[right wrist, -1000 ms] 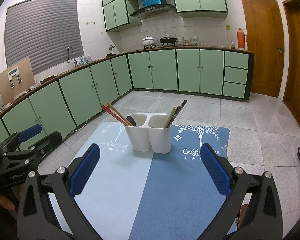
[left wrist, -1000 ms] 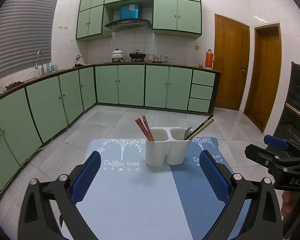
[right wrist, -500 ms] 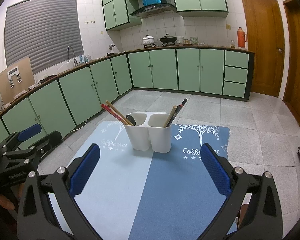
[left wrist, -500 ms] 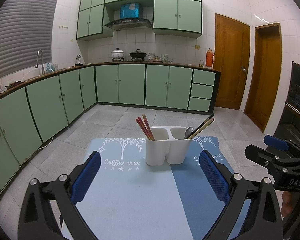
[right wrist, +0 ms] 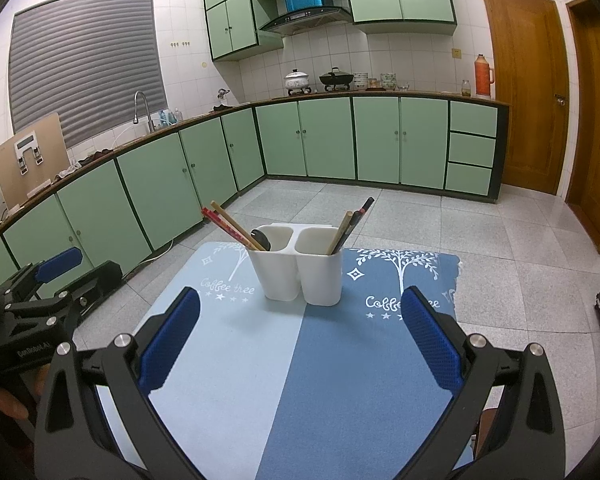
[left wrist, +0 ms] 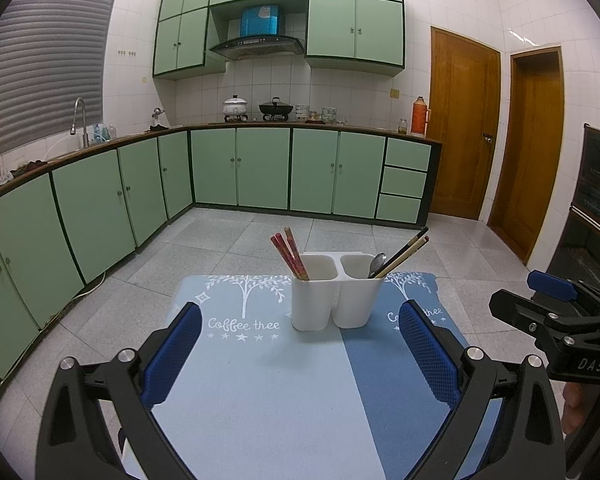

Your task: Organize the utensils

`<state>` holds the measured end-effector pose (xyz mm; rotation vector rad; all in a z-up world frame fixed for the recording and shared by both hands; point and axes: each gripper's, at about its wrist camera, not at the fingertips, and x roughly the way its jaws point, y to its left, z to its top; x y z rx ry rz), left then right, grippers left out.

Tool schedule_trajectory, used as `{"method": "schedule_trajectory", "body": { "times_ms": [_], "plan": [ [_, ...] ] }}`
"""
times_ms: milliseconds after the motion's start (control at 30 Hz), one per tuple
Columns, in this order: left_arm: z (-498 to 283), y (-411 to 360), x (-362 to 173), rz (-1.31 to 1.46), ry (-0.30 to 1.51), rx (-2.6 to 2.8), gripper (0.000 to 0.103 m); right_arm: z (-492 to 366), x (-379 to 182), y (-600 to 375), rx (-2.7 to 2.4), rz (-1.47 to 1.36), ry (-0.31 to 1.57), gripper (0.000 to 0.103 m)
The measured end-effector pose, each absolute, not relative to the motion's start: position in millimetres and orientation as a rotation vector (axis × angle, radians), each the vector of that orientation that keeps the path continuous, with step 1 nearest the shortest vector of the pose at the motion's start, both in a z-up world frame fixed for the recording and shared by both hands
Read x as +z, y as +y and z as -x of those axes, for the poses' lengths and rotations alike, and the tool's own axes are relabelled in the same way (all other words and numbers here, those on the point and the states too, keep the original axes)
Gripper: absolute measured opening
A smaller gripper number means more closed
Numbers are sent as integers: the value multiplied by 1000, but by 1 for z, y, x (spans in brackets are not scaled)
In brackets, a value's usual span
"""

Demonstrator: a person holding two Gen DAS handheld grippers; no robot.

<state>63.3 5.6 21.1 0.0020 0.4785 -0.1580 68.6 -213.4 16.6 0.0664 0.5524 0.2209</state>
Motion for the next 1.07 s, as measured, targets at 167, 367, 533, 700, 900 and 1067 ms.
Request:
{"method": "schedule_trajectory", "body": {
  "times_ms": [167, 367, 533, 700, 900, 1067],
  "plan": [
    [-63, 6, 21, -3, 479, -158, 97, -69, 16, -212, 221, -65, 553, 97],
    [-63, 6, 22, -2, 479, -160, 97, -68, 16, -211, 220, -65, 553, 97],
    [-64, 6, 19, 3, 482, -161, 97, -70, 11, -212, 218, -60, 556, 97],
    [-63, 5, 18, 4, 482, -160, 97, -75, 8, -217, 216, -63, 562, 97],
    [-64, 4, 17, 6, 490, -156, 97, -75, 7, -219, 213, -65, 563, 97],
    [-66, 1, 16, 9, 495, -153, 97, -75, 7, -220, 212, -65, 565, 97]
  ]
}}
